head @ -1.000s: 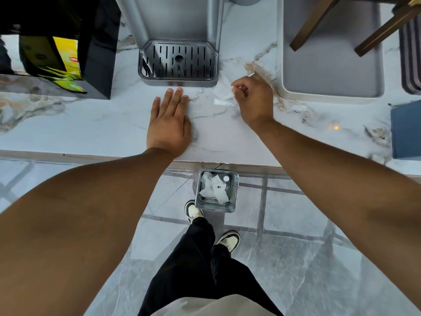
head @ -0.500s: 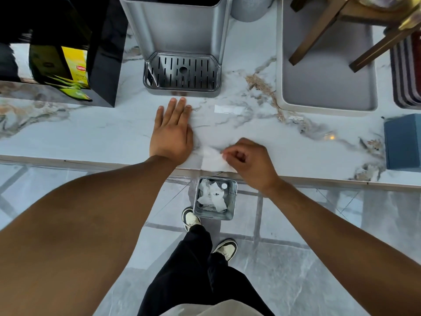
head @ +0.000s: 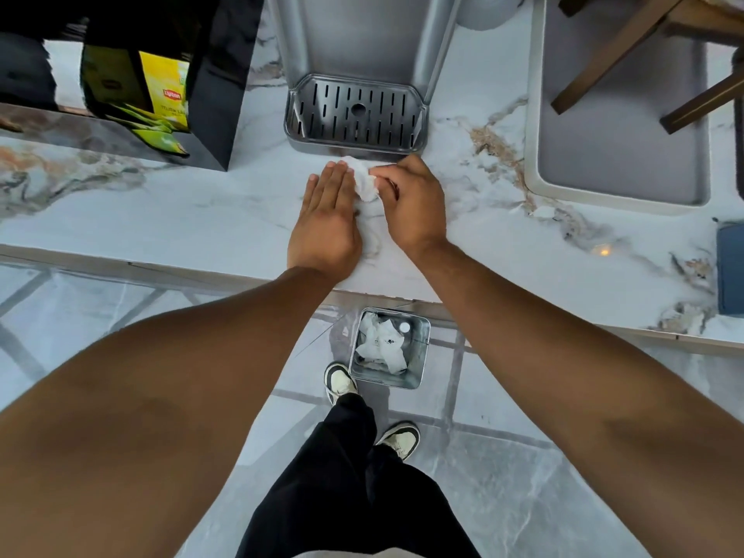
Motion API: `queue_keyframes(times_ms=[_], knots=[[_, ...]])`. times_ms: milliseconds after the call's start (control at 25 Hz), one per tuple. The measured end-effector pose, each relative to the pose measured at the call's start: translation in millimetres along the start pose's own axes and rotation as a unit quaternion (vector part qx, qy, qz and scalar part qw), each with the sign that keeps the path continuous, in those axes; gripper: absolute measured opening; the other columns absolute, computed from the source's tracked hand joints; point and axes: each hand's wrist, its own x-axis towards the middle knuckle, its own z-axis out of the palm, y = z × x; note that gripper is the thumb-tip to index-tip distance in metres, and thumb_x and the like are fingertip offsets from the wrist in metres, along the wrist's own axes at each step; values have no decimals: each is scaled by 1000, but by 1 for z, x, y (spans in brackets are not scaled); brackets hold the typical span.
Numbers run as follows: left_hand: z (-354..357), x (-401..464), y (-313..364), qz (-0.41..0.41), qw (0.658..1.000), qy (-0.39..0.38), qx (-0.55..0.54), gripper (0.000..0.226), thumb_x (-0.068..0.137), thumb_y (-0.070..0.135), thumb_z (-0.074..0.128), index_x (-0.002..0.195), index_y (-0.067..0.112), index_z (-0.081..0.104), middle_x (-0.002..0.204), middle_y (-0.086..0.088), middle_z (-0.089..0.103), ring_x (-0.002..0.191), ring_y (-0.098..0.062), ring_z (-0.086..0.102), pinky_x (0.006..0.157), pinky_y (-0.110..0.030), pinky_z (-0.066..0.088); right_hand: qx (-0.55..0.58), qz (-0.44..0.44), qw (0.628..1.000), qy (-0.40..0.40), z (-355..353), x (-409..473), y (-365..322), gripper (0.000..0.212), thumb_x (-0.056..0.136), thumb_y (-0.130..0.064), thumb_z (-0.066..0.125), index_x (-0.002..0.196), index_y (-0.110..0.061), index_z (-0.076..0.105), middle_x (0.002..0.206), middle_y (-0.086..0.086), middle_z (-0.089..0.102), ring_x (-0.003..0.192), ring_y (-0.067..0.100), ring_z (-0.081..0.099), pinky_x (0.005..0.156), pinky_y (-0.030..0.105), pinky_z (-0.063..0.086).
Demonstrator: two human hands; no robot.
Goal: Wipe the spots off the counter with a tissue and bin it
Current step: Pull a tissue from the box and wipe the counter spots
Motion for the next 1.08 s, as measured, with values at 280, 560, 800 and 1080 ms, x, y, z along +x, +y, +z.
queue_keyframes(times_ms=[280, 560, 800, 1080], knots=[[-3, -1, -1, 12, 999, -17, 38, 56, 94, 7, 39, 149, -3, 30, 162, -18, 20, 152, -32, 12, 125, -44, 6, 52, -86, 980, -173, -41, -107, 22, 15, 93, -5, 61, 99, -11, 73, 94, 3, 61, 80, 11, 58, 74, 19, 43], [-1, 1, 2, 13, 999, -12, 40, 56, 92, 7, 41, 147, -4, 34, 161, -19, 23, 151, -33, 15, 124, -46, 7, 12, 149, 979, 141, -95, -97, 71, 17, 87, -11, 60, 93, -15, 75, 82, -1, 62, 74, 10, 59, 70, 16, 40], [-1, 0, 4, 14, 999, -1, 42, 58, 88, 10, 37, 145, -2, 37, 159, -19, 27, 150, -33, 19, 124, -46, 10, -94, 314, 920, 214, -100, -46, 113, 27, 94, -10, 47, 107, -14, 70, 106, 13, 62, 98, 31, 58, 84, 26, 39], [1, 2, 3, 10, 998, -11, 55, 57, 90, 10, 39, 146, -1, 34, 161, -17, 25, 151, -31, 17, 124, -45, 9, -118, 158, 971, 138, -75, -128, 75, 21, 96, -8, 50, 108, -7, 67, 102, 16, 60, 92, 34, 58, 82, 38, 47]])
